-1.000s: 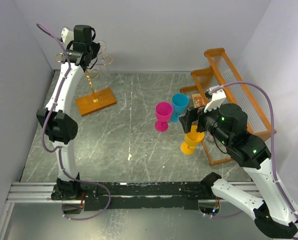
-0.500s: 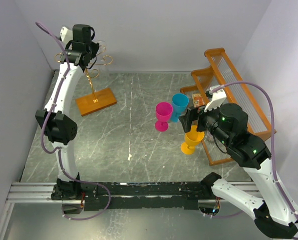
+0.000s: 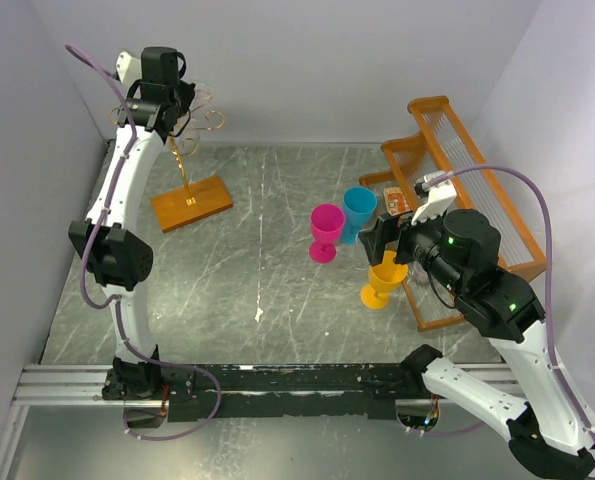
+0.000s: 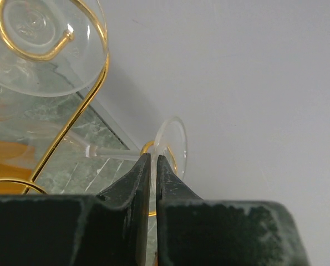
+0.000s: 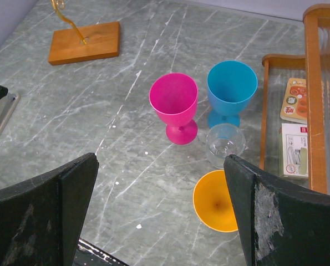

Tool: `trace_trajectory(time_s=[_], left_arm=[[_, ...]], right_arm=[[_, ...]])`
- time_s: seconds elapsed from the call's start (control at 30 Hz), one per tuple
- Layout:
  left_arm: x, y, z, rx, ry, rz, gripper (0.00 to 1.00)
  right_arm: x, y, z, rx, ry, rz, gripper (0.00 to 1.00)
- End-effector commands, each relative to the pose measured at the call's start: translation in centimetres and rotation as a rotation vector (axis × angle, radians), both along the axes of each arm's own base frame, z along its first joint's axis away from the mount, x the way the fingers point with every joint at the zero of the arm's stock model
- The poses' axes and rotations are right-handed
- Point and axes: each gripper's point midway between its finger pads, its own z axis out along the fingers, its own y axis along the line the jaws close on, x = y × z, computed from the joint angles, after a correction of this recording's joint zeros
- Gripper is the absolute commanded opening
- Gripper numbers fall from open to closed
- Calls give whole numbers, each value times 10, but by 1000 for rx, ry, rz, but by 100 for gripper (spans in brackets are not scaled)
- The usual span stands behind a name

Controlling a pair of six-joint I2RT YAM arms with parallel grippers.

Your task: Take the wine glass off the wine glass rack

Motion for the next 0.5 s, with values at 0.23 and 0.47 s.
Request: trace_trajectory(time_s=[0.23,0.47], left_arm=[[-9,-13,57,-120,-160,-70,7],[-14,-21,66,-168,-179,-119,7]], right_arm=[[2,-3,4,8,-23,-19,98],[0,-5,5,10,-25,-21,98]])
